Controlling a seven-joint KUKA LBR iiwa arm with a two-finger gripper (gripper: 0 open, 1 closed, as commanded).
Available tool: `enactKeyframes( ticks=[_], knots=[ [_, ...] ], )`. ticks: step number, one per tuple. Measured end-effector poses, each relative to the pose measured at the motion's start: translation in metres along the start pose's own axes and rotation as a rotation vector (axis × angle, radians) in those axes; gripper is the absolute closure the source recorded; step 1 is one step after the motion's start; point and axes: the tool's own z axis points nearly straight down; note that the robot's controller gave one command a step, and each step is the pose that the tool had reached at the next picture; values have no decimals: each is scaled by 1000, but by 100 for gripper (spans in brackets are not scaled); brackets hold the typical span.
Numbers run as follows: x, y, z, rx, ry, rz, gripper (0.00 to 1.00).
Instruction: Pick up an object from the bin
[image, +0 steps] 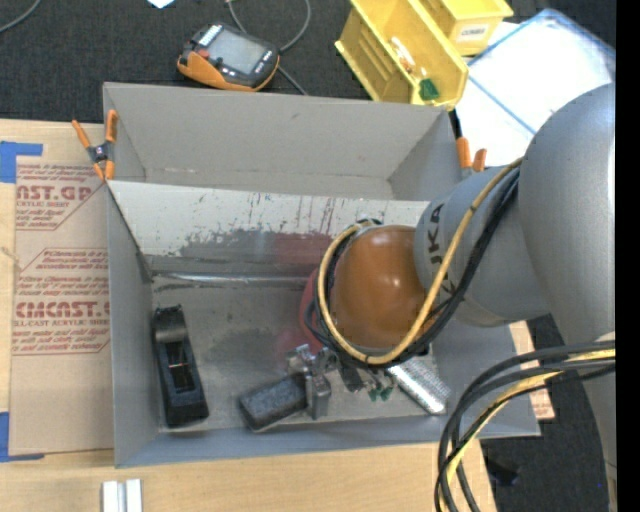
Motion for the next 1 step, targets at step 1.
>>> enactKeyframes(
  ticks=[1],
  knots=[
    [0,0,0,0,0,0,100]
  ],
)
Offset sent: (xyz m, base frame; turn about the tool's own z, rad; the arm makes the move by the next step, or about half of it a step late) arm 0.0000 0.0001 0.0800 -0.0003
